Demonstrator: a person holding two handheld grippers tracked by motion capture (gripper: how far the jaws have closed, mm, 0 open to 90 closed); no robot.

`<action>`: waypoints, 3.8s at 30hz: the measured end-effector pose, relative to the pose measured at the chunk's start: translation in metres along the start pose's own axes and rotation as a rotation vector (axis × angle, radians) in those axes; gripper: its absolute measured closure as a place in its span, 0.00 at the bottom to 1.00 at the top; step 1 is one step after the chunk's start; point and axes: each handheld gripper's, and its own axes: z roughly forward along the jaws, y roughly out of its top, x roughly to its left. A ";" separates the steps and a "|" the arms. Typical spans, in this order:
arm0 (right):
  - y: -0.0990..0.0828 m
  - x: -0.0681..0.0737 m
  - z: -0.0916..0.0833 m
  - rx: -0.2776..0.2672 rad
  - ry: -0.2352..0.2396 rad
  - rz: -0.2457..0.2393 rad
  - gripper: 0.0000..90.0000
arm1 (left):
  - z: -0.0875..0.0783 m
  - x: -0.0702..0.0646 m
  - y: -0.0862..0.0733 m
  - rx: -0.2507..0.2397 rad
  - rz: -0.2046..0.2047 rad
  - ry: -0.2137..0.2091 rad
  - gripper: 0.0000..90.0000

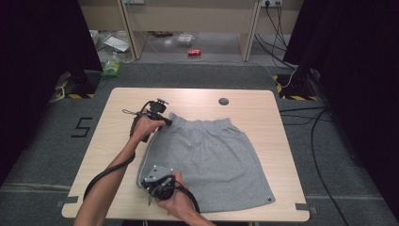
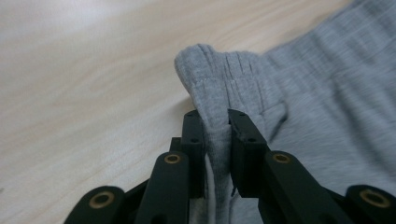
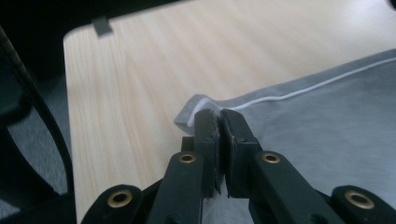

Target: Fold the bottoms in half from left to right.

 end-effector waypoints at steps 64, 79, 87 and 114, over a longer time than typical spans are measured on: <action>-0.146 -0.067 -0.249 -0.257 -0.419 0.380 0.96 | 0.017 -0.154 0.091 -0.069 0.049 -0.188 0.70; -0.184 -0.066 -0.285 -0.217 -0.593 0.484 0.65 | 0.038 -0.087 0.043 0.003 -0.037 -0.141 0.64; -0.140 -0.095 -0.249 -0.128 -0.586 0.343 0.59 | 0.052 -0.094 0.033 0.013 -0.036 -0.156 0.60; -0.145 -0.176 -0.231 0.134 -0.680 0.347 0.67 | 0.066 -0.095 0.020 0.003 -0.047 -0.155 0.52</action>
